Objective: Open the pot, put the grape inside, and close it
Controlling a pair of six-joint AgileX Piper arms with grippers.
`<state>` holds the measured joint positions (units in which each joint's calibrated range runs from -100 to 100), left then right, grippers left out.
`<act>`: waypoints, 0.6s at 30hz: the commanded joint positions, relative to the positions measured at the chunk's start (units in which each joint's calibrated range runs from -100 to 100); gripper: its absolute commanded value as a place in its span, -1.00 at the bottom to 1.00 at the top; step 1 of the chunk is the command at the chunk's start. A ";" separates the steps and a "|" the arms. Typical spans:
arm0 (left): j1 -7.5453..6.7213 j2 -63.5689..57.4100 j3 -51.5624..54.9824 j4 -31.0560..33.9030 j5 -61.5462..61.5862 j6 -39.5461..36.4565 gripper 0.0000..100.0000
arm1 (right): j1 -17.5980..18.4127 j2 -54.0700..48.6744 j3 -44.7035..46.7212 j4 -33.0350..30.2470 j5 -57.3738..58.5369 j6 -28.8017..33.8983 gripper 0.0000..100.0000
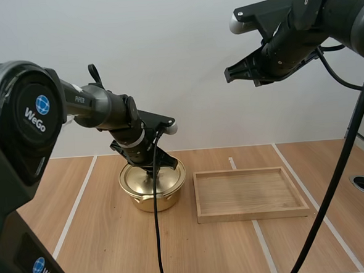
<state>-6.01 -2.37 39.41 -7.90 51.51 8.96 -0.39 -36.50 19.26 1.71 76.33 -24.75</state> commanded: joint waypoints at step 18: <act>-0.07 1.80 1.33 2.57 5.26 0.47 1.00 | -0.21 -0.91 0.08 0.11 -0.39 -0.21 -1.00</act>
<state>-6.01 -2.07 39.41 -6.63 50.62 8.55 -0.39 -36.50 19.26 1.71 76.33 -24.75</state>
